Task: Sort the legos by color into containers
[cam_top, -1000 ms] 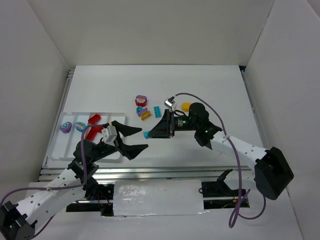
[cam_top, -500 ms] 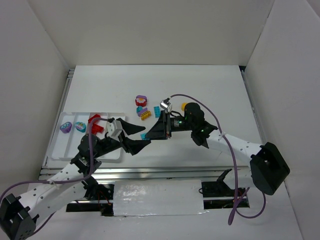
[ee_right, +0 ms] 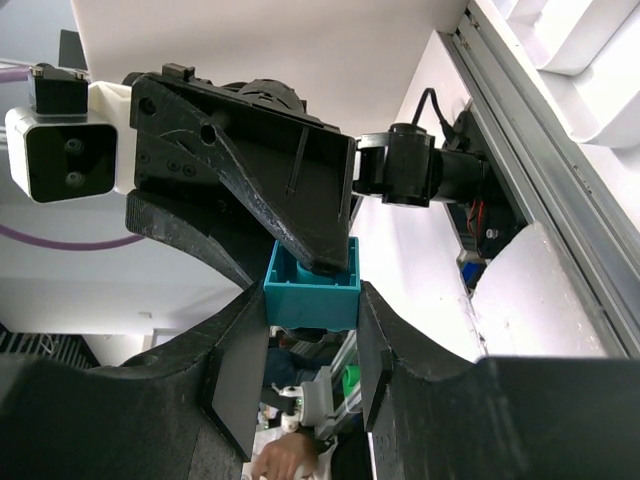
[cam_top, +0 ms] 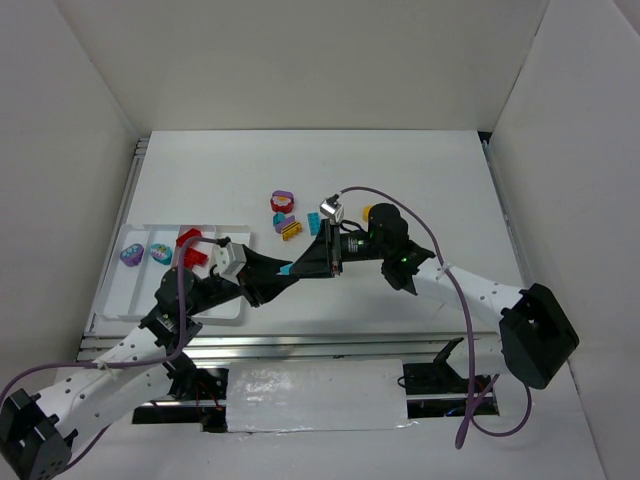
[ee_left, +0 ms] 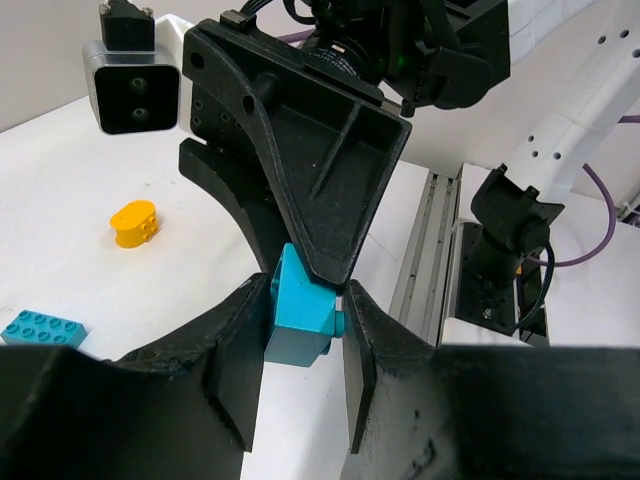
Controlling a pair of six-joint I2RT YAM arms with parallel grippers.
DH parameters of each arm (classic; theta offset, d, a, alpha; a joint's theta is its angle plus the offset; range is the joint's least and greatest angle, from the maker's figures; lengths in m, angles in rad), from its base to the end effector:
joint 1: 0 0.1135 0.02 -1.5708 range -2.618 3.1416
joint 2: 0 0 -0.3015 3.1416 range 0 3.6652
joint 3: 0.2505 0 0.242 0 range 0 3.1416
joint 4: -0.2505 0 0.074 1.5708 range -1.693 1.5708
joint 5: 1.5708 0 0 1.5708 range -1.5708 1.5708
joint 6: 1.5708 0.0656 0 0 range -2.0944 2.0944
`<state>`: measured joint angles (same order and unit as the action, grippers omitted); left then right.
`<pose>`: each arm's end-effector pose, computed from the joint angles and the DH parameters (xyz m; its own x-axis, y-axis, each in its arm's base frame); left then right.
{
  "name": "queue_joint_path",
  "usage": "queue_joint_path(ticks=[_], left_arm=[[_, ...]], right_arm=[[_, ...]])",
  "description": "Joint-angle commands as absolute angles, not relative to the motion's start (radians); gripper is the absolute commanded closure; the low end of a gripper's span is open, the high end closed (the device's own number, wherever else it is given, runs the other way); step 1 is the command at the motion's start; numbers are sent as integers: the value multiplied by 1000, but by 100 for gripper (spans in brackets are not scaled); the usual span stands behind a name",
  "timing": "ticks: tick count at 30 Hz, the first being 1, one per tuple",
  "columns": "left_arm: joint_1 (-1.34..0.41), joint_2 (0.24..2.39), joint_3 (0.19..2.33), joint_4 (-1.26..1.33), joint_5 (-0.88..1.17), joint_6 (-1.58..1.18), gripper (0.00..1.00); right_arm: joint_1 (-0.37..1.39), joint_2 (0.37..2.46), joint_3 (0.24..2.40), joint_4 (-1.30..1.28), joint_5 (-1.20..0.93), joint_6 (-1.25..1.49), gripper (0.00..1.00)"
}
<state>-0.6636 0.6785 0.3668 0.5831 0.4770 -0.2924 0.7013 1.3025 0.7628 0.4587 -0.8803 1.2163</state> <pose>0.1030 -0.1187 0.3234 -0.0559 -0.2813 -0.9580 0.9185 0.3617 -0.1598 0.1870 0.2241 0.3258 -0.9574 -0.0267 -0.2875 -0.2884 0.0458 0.9564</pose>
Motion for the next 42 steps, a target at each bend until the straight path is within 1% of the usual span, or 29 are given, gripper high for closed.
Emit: queue_joint_path(ticks=[1, 2, 4, 5, 6, 7, 8, 9, 10, 11, 13, 15, 16, 17, 18, 19, 20, 21, 22, 23, 24, 27, 30, 33, 36, 37, 39, 40, 42], left_arm=[[-667, 693, 413, 620, 497, -279, 80], [-667, 696, 416, 618, 492, -282, 85], [-669, 698, 423, 598, 463, -281, 100], [-667, 698, 431, 586, 436, -279, 100], [-667, 696, 434, 562, 404, -281, 100], [-667, 692, 434, 549, 373, -282, 100], [-667, 689, 440, 534, 286, -287, 100], [-667, 687, 445, 511, 237, -291, 100], [-667, 686, 449, 467, 197, -293, 100], [-667, 683, 460, 445, 102, -302, 100], [-667, 681, 475, 378, 16, -317, 100], [-666, 689, 494, 315, -198, -383, 100], [-663, 696, 529, 198, -453, -432, 100], [-655, 706, 554, 119, -574, -490, 100], [-635, 738, 586, 25, -678, -632, 100], [-555, 765, 668, -229, -763, -723, 100], [-490, 794, 711, -355, -819, -818, 100], [-404, 857, 745, -424, -795, -878, 100], [-233, 883, 770, -474, -757, -887, 100], [-160, 918, 769, -479, -694, -902, 100], [-41, 933, 752, -471, -657, -929, 100], [102, 1002, 736, -427, -595, -980, 100], [153, 1106, 794, -414, -606, -977, 100], [184, 1187, 834, -485, -643, -1028, 91], [190, 1197, 782, -431, -638, -1026, 76], [192, 1195, 767, -423, -649, -1034, 58], [196, 1203, 752, -439, -670, -1057, 45], [198, 1213, 747, -437, -679, -1065, 33], [202, 1224, 735, -401, -657, -1052, 26]], right_arm=[[710, 1305, 810, 512, -893, 1210, 100], [710, 1307, 810, 514, -896, 1207, 99], [709, 1307, 807, 522, -894, 1209, 93], [710, 1310, 802, 528, -896, 1209, 83], [710, 1310, 799, 546, -900, 1209, 50], [703, 1316, 795, 561, -900, 1212, 37], [700, 1321, 782, 578, -899, 1221, 25], [689, 1327, 775, 613, -902, 1226, 7], [661, 1345, 769, 627, -905, 1235, 2], [643, 1356, 750, 667, -908, 1255, 1], [577, 1387, 700, 719, -916, 1294, 0], [525, 1423, 669, 793, -926, 1308, 0], [475, 1434, 640, 802, -927, 1302, 1], [450, 1442, 621, 808, -923, 1299, 0], [431, 1451, 602, 818, -917, 1296, 0], [408, 1451, 568, 812, -904, 1278, 0], [403, 1447, 554, 798, -897, 1261, 1], [402, 1442, 548, 772, -890, 1241, 1], [403, 1437, 549, 703, -868, 1188, 1], [406, 1425, 549, 681, -861, 1168, 0], [407, 1419, 545, 667, -854, 1145, 0], [407, 1379, 541, 615, -839, 1100, 1], [405, 1326, 557, 519, -831, 1024, 1], [407, 1269, 571, 407, -799, 951, 0], [407, 1241, 583, 348, -790, 916, 1], [407, 1233, 587, 328, -795, 908, 0], [406, 1224, 601, 307, -799, 888, 0], [408, 1213, 603, 287, -798, 882, 0], [407, 1201, 612, 255, -787, 862, 0]])
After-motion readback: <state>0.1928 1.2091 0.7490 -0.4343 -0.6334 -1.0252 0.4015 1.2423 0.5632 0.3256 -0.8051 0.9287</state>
